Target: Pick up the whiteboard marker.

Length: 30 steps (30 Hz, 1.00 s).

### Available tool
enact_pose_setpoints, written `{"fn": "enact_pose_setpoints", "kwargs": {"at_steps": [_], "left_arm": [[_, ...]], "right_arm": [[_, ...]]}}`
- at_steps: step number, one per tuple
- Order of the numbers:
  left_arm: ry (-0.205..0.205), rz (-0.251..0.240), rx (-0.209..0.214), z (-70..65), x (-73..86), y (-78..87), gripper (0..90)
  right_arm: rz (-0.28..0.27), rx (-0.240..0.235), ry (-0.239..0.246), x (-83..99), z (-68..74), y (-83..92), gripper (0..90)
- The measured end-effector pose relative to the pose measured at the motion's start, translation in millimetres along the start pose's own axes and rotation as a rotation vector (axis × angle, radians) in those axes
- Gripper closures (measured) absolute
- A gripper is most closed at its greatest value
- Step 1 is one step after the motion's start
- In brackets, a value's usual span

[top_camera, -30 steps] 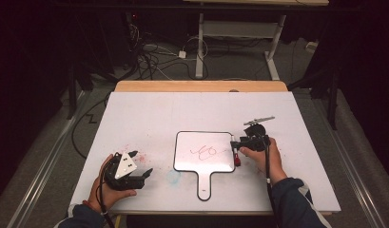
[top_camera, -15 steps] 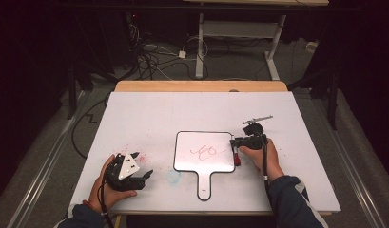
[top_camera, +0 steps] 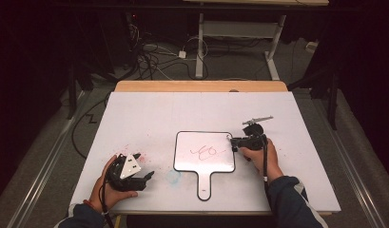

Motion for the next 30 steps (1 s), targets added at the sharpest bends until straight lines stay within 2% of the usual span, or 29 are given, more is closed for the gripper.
{"fn": "enact_pose_setpoints", "kwargs": {"at_steps": [7, 10, 11, 15, 16, 17, 18, 20, 21, 22, 24, 25, 26, 27, 28, 30], "left_arm": [[0.016, -0.025, -0.008, 2.6, -3.5, 1.5, 21.8], [0.055, -0.042, 0.012, 2.0, -7.8, 0.9, 21.8], [0.074, -0.061, 0.023, 2.1, -11.5, 0.9, 21.8], [0.148, -0.164, 0.087, 0.7, -38.0, 1.5, 22.1], [0.159, -0.188, 0.104, -1.0, -45.6, 0.8, 22.7], [0.163, -0.206, 0.124, -3.3, -52.8, -0.2, 22.7], [0.172, -0.227, 0.147, -6.2, -59.9, -1.7, 22.7], [0.178, -0.251, 0.189, -12.9, -72.5, -6.1, 22.7], [0.176, -0.261, 0.209, -16.5, -78.6, -8.4, 22.7], [0.179, -0.283, 0.253, -23.6, -90.9, -12.7, 22.8], [0.182, -0.293, 0.268, -26.8, -96.9, -15.1, 22.9], [0.188, -0.316, 0.305, -33.0, -108.5, -19.5, 24.2], [0.188, -0.316, 0.305, -33.0, -108.5, -19.5, 24.6], [0.201, -0.337, 0.343, -39.6, -119.8, -24.5, 25.0], [0.207, -0.347, 0.358, -43.1, -125.3, -26.8, 26.1], [0.209, -0.355, 0.373, -46.1, -130.3, -28.9, 26.3]], "right_arm": [[-0.082, -0.013, 0.038, -8.1, 10.1, 17.5, 81.6], [-0.123, -0.021, 0.058, -12.3, 15.5, 26.8, 81.6], [-0.136, -0.037, 0.06, -13.3, 18.7, 29.9, 81.6], [-0.176, -0.073, 0.089, -16.2, 32.6, 38.6, 81.6], [-0.197, -0.095, 0.104, -17.5, 41.8, 41.8, 81.6], [-0.197, -0.095, 0.104, -17.5, 41.8, 41.8, 81.6], [-0.218, -0.115, 0.116, -18.3, 51.9, 44.7, 81.6], [-0.241, -0.138, 0.136, -18.8, 62.3, 47.2, 81.6], [-0.241, -0.138, 0.136, -18.8, 62.3, 47.2, 81.6], [-0.259, -0.167, 0.149, -18.7, 73.3, 49.5, 81.6], [-0.274, -0.184, 0.16, -18.8, 78.9, 50.8, 81.6], [-0.288, -0.196, 0.17, -18.2, 88.1, 52.2, 81.6], [-0.304, -0.216, 0.175, -18.1, 93.1, 53.6, 81.6], [-0.312, -0.228, 0.177, -17.8, 97.2, 54.5, 81.6], [-0.316, -0.23, 0.178, -17.5, 100.7, 54.7, 81.6], [-0.326, -0.243, 0.177, -17.3, 104.3, 55.5, 81.6]]}}
Point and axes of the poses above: each handheld gripper's, and its own axes: y roughly backward along the jaws, x roughly out of its underside, z roughly to its left, the point moved 8 cm from there along -y, roughly forward along the jaws, and after that the axes turned 8 degrees about -y, right-handed, at the moved point
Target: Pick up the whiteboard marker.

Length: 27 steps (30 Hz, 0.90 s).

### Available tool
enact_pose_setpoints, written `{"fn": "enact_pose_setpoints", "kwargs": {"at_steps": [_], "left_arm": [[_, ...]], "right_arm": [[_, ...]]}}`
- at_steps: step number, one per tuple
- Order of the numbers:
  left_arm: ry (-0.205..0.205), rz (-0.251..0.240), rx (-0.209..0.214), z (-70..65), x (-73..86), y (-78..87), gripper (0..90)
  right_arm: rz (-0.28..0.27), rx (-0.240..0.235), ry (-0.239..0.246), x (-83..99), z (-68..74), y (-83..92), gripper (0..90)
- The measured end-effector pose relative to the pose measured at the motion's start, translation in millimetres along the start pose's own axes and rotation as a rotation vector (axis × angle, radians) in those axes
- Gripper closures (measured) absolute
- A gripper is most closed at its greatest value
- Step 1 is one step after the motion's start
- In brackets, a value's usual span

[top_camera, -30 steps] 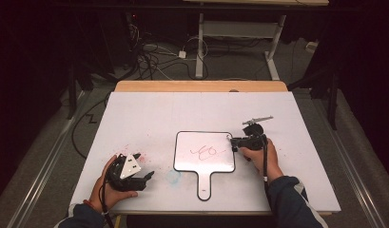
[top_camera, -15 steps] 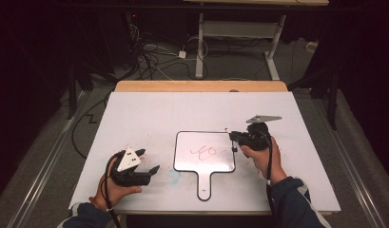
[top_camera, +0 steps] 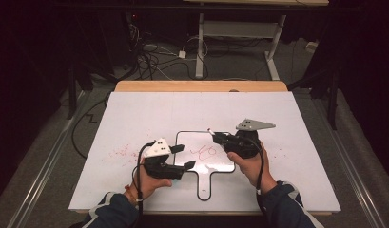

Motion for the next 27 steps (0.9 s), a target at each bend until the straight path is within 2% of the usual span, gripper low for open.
{"fn": "enact_pose_setpoints", "kwargs": {"at_steps": [1, 4, 5, 7, 12, 19, 22, 23, 25, 27], "left_arm": [[0.015, -0.024, 0.025, -5.0, -6.7, -8.7, 28.0], [0.024, -0.044, 0.029, -7.5, -12.7, -15.8, 31.4], [0.055, -0.068, 0.054, -9.1, -17.6, -22.2, 32.4], [0.094, -0.094, 0.073, -10.1, -21.1, -27.9, 36.8], [0.127, -0.123, 0.114, -17.6, -26.5, -40.2, 42.7], [0.152, -0.157, 0.117, -21.6, -33.5, -47.2, 49.4], [0.165, -0.163, 0.114, -19.3, -33.1, -47.4, 57.3], [0.188, -0.175, 0.12, -20.2, -33.7, -47.4, 57.3], [0.184, -0.166, 0.095, -16.8, -32.9, -45.9, 62.3], [0.185, -0.167, 0.101, -15.9, -32.3, -45.3, 65.1]], "right_arm": [[-0.009, -0.014, 0.002, 0.1, 6.7, -1.0, 81.6], [-0.02, -0.028, 0.004, 0.5, 12.8, -2.0, 81.6], [-0.028, -0.036, 0.005, 0.8, 17.3, -2.9, 81.6], [-0.043, -0.042, 0.006, 0.2, 20.2, -3.1, 81.6], [-0.074, -0.054, 0.001, 0.2, 24.3, -2.8, 81.6], [-0.096, -0.061, 0.01, 1.8, 27.4, -3.9, 81.6], [-0.103, -0.056, 0.019, 1.8, 28.7, -3.6, 81.6], [-0.103, -0.056, 0.019, 1.8, 28.7, -3.6, 81.6], [-0.108, -0.062, 0.024, 1.7, 29.2, -2.8, 81.5], [-0.107, -0.068, 0.027, 2.1, 30.1, -2.7, 81.5]]}}
Point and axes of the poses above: each handheld gripper's, and its own axes: y roughly backward along the jaws, x roughly out of its underside, z roughly to its left, the point moved 8 cm from there along -y, roughly forward along the jaws, and after that the axes turned 8 degrees about -y, right-handed, at the moved point
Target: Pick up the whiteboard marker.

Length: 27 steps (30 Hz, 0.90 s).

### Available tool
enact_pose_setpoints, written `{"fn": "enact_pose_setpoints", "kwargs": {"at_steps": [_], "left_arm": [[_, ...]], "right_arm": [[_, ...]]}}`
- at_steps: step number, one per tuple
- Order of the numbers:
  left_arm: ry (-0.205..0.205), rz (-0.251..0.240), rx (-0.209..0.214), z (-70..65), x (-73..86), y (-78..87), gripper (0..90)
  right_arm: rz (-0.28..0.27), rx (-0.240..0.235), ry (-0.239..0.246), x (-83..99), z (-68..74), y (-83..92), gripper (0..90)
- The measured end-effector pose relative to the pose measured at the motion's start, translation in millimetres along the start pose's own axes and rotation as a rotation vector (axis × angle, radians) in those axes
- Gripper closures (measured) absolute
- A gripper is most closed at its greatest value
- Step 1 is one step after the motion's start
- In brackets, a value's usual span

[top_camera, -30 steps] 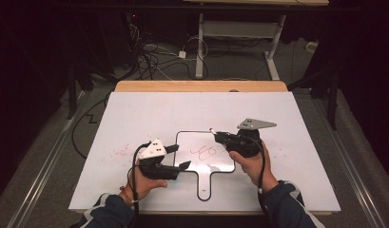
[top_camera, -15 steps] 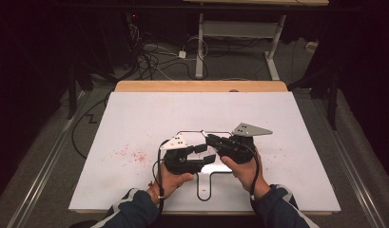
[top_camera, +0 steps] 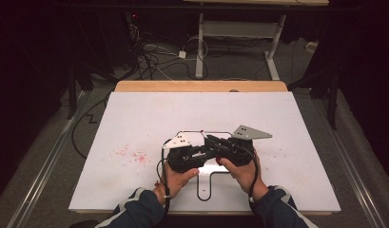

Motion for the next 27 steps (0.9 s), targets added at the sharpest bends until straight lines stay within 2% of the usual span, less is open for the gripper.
{"fn": "enact_pose_setpoints", "kwargs": {"at_steps": [1, 2, 3, 4, 7, 10, 11, 12, 16, 17, 18, 19, 20, 22, 23, 26, 27], "left_arm": [[-0.038, 0.025, -0.024, 5.2, 2.1, 3.0, 68.0], [-0.014, 0.014, -0.024, 4.7, 1.7, 2.8, 70.6], [-0.014, 0.014, -0.024, 4.7, 1.7, 2.8, 72.7], [-0.049, 0.047, -0.039, 9.4, 4.2, 6.0, 75.0], [-0.064, 0.054, -0.047, 11.4, 4.8, 7.6, 78.5], [-0.111, 0.076, -0.067, 12.2, 5.2, 7.1, 78.8], [-0.111, 0.076, -0.067, 12.2, 5.2, 7.1, 78.8], [-0.084, 0.056, -0.069, 9.5, 4.4, 5.1, 78.8], [-0.11, 0.057, -0.09, 9.6, 3.9, 4.2, 78.9], [-0.164, 0.097, -0.09, 11.9, 5.7, 7.6, 79.0], [-0.164, 0.097, -0.09, 11.9, 5.7, 7.6, 78.9], [-0.125, 0.055, -0.096, 8.4, 3.0, 3.9, 78.9], [-0.182, 0.106, -0.088, 10.6, 5.7, 7.4, 79.0], [-0.198, 0.112, -0.092, 9.1, 5.6, 7.1, 79.0], [-0.203, 0.118, -0.093, 8.9, 6.0, 6.8, 79.0], [-0.222, 0.129, -0.102, 9.0, 7.1, 6.4, 79.0], [-0.228, 0.134, -0.107, 9.4, 7.3, 6.4, 79.0]], "right_arm": [[0.001, -0.001, 0.004, 0.0, 0.6, -0.1, 81.5], [0.0, 0.0, 0.009, 0.0, 1.2, 0.2, 81.5], [-0.001, 0.001, 0.013, 0.0, 1.8, 0.6, 81.4], [-0.002, 0.001, 0.017, -0.2, 2.4, 1.2, 81.3], [-0.005, 0.005, 0.034, -1.0, 3.1, 3.6, 81.2], [-0.001, 0.011, 0.045, -0.2, 3.1, 4.9, 81.2], [-0.001, 0.011, 0.045, -0.2, 3.1, 4.9, 81.2], [0.001, 0.013, 0.053, 0.3, 3.3, 5.2, 81.2], [0.009, 0.022, 0.078, 1.8, 4.0, 5.7, 79.9], [0.012, 0.026, 0.08, 2.2, 4.4, 5.6, 78.7], [0.013, 0.029, 0.09, 2.3, 4.5, 5.2, 77.8], [0.013, 0.029, 0.09, 2.3, 4.5, 5.2, 77.8], [0.015, 0.032, 0.092, 2.5, 4.9, 4.9, 77.9], [0.02, 0.035, 0.107, 3.4, 5.4, 4.3, 77.0], [0.022, 0.042, 0.116, 3.9, 5.4, 3.4, 72.6], [0.023, 0.045, 0.12, 4.1, 5.5, 3.1, 73.2], [0.025, 0.047, 0.131, 4.1, 6.0, 3.2, 70.1]]}}
Point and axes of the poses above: each handheld gripper's, and its own axes: y roughly backward along the jaws, x roughly out of its underside, z roughly to its left, the point moved 8 cm from there along -y, roughly forward along the jaws, and after that the axes turned 8 degrees about -y, right-handed, at the moved point
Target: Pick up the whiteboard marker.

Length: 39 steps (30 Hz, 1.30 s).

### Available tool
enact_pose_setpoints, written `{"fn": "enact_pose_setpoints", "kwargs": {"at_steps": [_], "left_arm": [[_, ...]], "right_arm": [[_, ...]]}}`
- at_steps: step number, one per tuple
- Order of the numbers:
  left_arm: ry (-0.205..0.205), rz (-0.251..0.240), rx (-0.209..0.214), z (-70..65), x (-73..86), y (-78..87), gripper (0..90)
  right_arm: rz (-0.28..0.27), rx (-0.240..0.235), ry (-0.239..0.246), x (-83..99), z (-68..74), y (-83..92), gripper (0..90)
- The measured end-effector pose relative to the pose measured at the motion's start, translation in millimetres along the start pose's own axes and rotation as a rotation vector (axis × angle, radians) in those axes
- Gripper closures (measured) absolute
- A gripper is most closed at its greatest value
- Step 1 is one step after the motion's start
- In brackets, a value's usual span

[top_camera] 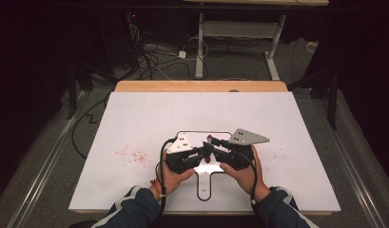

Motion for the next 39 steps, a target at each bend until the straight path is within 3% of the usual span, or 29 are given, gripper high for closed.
{"fn": "enact_pose_setpoints", "kwargs": {"at_steps": [2, 9, 17, 21, 23, 24, 26, 28, 32, 37, 39], "left_arm": [[-0.007, 0.006, -0.007, 1.6, 0.8, 0.1, 79.0], [-0.02, 0.034, -0.034, 15.1, 9.1, -0.9, 79.0], [-0.04, 0.054, -0.04, 31.9, 19.8, -4.5, 79.0], [-0.059, 0.063, -0.061, 48.5, 23.9, -4.7, 79.0], [-0.071, 0.087, -0.091, 59.6, 29.5, -7.1, 79.0], [-0.062, 0.103, -0.1, 69.3, 36.2, -8.9, 79.0], [-0.056, 0.105, -0.107, 73.3, 39.0, -9.3, 79.0], [-0.025, 0.086, -0.103, 78.1, 40.5, -7.5, 79.0], [-0.018, 0.088, -0.085, 74.1, 41.9, -4.9, 79.0], [-0.105, 0.116, -0.077, 60.7, 41.4, -4.6, 79.1], [-0.1, 0.111, -0.089, 64.5, 41.6, -5.4, 79.1]], "right_arm": [[-0.003, 0.013, 0.008, -0.7, -0.8, 0.4, 61.6], [-0.023, 0.034, 0.045, -4.4, -6.1, 14.2, 48.2], [0.005, 0.069, 0.045, 3.1, -20.5, 21.8, 45.9], [0.02, 0.073, 0.074, 6.5, -21.0, 21.6, 45.0], [0.023, 0.07, 0.079, 7.4, -20.8, 21.5, 44.6], [0.029, 0.064, 0.086, 9.5, -20.6, 21.5, 44.6], [0.029, 0.065, 0.089, 10.3, -20.6, 21.4, 44.5], [0.035, 0.061, 0.093, 12.0, -20.4, 21.8, 44.3], [0.035, 0.053, 0.103, 12.4, -19.8, 22.0, 43.9], [0.031, 0.049, 0.111, 11.9, -18.1, 23.7, 43.1], [0.039, 0.049, 0.115, 13.6, -18.2, 25.9, 42.8]]}}
Point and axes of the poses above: each handheld gripper's, and its own axes: y roughly backward along the jaws, x roughly out of its underside, z roughly to its left, the point moved 8 cm from there along -y, roughly forward along the jaws, and after that the axes turned 8 degrees about -y, right-handed, at the moved point
